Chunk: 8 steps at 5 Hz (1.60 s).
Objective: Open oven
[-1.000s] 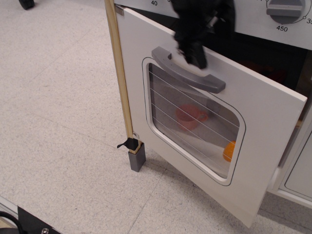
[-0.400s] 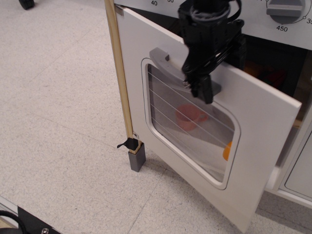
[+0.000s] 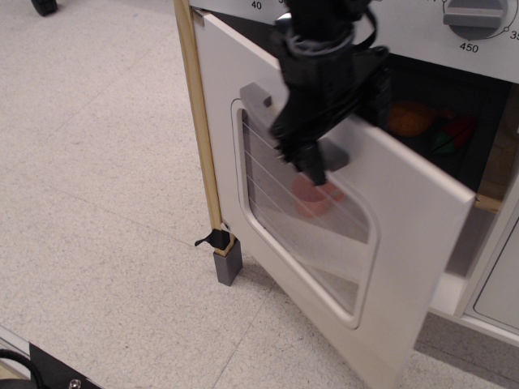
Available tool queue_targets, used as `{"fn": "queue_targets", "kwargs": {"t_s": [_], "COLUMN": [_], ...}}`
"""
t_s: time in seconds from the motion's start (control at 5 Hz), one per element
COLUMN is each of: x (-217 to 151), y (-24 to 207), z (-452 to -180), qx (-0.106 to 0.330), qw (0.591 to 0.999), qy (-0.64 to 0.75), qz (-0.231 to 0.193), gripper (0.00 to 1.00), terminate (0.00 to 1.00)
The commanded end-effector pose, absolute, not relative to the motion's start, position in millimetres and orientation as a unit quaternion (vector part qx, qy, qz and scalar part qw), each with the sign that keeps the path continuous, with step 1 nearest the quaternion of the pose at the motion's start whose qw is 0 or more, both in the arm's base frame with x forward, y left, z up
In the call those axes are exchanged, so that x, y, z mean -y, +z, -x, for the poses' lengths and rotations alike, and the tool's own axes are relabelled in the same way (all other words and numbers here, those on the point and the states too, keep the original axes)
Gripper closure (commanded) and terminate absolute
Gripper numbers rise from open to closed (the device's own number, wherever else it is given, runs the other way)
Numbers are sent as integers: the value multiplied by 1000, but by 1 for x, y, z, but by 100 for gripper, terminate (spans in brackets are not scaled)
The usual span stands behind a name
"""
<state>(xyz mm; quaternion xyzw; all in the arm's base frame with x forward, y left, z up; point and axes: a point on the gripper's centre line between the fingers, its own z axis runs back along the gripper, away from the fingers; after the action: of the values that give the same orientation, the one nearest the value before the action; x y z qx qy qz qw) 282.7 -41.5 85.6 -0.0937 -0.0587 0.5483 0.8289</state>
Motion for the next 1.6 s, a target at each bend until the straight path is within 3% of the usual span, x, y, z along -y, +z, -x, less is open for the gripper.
{"fn": "queue_targets", "kwargs": {"t_s": [0.0, 0.4, 0.6, 0.8, 1.2, 1.4], "x": [-14, -60, -88, -102, -108, -92], "y": [86, 79, 82, 89, 97, 115], "z": [-249, -229, -225, -225, -233, -240], "qx": [84, 87, 87, 86, 95, 103], "qw": [870, 919, 941, 962, 980, 981], "qy": [484, 384, 326, 259, 175, 161], "qz": [47, 12, 25, 9, 3, 4], "gripper": [0, 0, 0, 0, 0, 0], "terminate": [0, 0, 0, 0, 0, 0]}}
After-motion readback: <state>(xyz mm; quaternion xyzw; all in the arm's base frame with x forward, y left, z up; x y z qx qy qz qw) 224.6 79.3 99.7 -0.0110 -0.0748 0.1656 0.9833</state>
